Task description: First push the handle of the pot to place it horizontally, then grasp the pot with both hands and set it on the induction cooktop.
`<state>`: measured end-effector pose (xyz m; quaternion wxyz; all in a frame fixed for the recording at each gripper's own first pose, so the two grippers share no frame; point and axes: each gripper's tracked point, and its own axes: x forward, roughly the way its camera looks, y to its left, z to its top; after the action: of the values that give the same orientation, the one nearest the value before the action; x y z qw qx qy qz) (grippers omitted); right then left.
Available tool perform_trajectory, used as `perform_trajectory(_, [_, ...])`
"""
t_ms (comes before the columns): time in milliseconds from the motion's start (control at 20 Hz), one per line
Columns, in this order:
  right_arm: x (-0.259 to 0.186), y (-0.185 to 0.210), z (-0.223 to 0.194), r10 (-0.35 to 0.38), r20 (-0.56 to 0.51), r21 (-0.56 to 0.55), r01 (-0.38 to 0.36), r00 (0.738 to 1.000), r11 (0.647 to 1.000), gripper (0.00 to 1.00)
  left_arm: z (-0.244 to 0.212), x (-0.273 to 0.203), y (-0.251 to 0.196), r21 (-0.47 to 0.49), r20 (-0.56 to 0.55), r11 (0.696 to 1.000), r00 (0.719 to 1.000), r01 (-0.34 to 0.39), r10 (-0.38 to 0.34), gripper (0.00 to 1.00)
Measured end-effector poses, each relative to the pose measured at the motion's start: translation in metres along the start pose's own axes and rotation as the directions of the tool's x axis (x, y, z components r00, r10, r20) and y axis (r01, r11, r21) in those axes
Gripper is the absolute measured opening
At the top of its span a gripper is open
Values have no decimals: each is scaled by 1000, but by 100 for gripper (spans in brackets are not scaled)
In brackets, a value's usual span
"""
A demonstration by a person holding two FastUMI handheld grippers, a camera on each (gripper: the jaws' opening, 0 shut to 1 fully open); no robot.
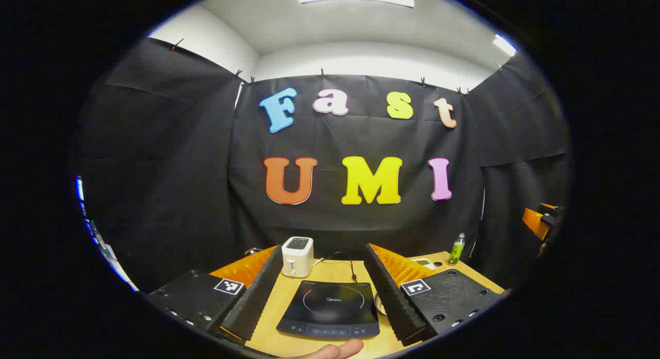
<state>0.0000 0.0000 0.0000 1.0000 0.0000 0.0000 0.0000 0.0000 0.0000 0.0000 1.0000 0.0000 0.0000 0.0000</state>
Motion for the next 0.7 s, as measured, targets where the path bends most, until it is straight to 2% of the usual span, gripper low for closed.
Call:
perform_trajectory(150, [-2, -3, 4, -18, 3, -12, 18, 1000, 1000, 96, -5, -3, -7, 20, -12, 999, 999, 38, -38, 95])
perform_trajectory(200, [-3, -5, 5, -28, 9, -21, 29, 1000, 999, 100, -7, -4, -11, 24, -18, 999, 999, 48, -48, 95])
perform_trajectory(250, [-5, -6, 5, -34, 12, -24, 34, 999, 999, 96, -6, -4, -14, 23, -16, 998, 998, 56, -56, 95])
perform_trajectory(350, [-9, -2, 2, -22, 5, -18, 22, 1000, 1000, 96, -9, -5, -18, 15, -21, 998, 997, 69, -68, 94])
perform_trajectory(400, [-9, 2, -1, -10, -4, -15, 10, 1000, 1000, 100, -9, -6, -19, 10, -20, 997, 997, 73, -73, 95])
perform_trajectory(450, [-10, 4, -3, -1, -8, -14, 1, 1000, 1000, 96, -9, -7, -20, 8, -18, 997, 997, 77, -77, 95])
perform_trajectory(700, [-6, 10, -7, 11, -14, -16, -11, 1000, 1000, 96, -12, -10, -16, 7, -10, 997, 997, 78, -78, 95])
